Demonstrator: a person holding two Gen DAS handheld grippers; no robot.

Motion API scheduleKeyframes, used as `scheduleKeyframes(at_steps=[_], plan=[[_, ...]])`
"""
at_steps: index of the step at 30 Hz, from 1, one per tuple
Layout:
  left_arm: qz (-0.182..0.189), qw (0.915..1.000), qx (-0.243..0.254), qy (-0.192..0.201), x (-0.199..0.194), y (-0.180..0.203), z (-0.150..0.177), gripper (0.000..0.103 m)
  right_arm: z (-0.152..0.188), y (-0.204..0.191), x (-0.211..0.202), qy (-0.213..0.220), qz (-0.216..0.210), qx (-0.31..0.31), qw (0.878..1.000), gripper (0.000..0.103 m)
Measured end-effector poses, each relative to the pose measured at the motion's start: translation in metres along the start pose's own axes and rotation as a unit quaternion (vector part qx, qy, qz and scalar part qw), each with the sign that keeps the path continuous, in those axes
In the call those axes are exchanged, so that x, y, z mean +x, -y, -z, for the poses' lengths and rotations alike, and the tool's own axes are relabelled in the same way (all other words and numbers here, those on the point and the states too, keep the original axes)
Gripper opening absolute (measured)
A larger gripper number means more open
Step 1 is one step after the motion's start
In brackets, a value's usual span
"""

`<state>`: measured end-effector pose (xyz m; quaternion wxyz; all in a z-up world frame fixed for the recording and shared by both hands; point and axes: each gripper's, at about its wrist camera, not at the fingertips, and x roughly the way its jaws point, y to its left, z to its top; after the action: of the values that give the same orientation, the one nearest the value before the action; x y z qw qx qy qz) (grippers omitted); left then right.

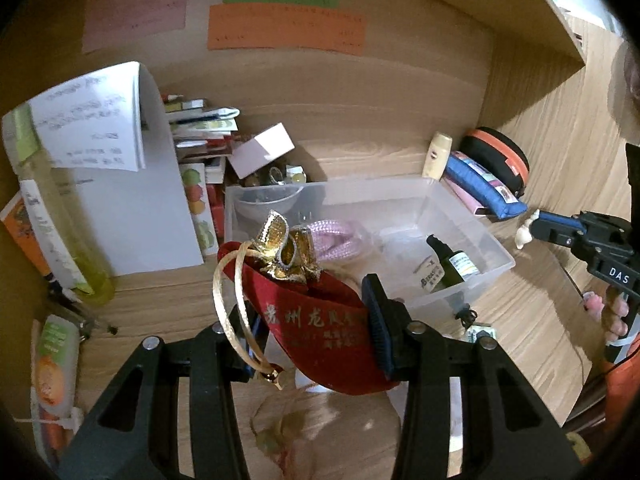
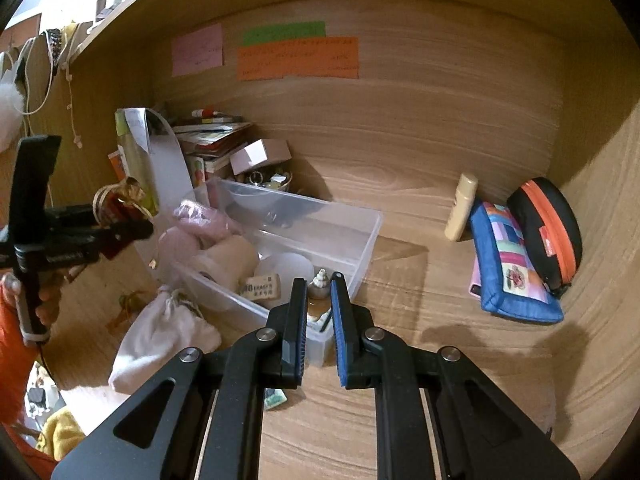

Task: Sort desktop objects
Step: 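Carry the red pouch and white shell into the clear bin and release both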

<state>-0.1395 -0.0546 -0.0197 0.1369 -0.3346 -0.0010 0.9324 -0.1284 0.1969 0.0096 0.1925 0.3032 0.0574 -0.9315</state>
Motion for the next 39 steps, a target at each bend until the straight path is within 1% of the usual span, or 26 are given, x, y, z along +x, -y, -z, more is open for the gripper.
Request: scheduleKeyframes(at_steps=[7,13,19,21,23,25,30,34,36,38,39], plan=[[0.01,0.9998,-0.004,-0.015,0.023,-0.003,-0.006,0.044,-0.007,-0.007,0.021,-0.013,-0.011,-0.011,1.0,0.011],[0.014,0.9996,-0.004,-0.024,0.04,-0.004,-0.007,0.044,-0.004,-0.015,0.043,-0.036,-0.024,-0.019,0.999,0.011],[0.0,0.9998,0.012,-0.014,0.047,-0.001,-0.008,0.044,-0.003,-0.02,0.06,-0.053,-0.029,-0.021,0.998,0.011],[-0.004,0.9998,0.018,-0.011,0.047,0.0,-0.007,0.046,-0.003,-0.02,0.066,-0.06,-0.03,-0.023,0.997,0.011],[-0.006,0.9997,0.02,-0.01,0.046,-0.001,-0.006,0.053,-0.002,-0.021,0.07,-0.067,-0.031,-0.023,0.997,0.011],[0.002,0.9999,0.013,-0.01,0.045,-0.005,-0.005,0.057,-0.001,-0.021,0.073,-0.072,-0.031,-0.021,0.997,0.011],[0.014,0.9998,0.001,-0.014,0.044,-0.01,-0.005,0.058,0.0,-0.021,0.072,-0.07,-0.028,-0.019,0.997,0.011],[0.018,0.9997,0.004,-0.014,0.04,-0.007,-0.007,0.058,0.0,-0.024,0.069,-0.069,-0.021,-0.026,0.997,0.011],[0.02,0.9997,0.008,-0.01,0.035,-0.004,-0.008,0.059,0.0,-0.026,0.066,-0.067,-0.019,-0.03,0.997,0.011],[0.019,0.9998,0.01,-0.007,0.03,-0.001,-0.008,0.065,0.0,-0.028,0.061,-0.064,-0.016,-0.036,0.997,0.011],[0.019,0.9997,0.011,-0.006,0.028,0.001,-0.008,0.066,0.001,-0.029,0.059,-0.063,-0.015,-0.037,0.997,0.011]])
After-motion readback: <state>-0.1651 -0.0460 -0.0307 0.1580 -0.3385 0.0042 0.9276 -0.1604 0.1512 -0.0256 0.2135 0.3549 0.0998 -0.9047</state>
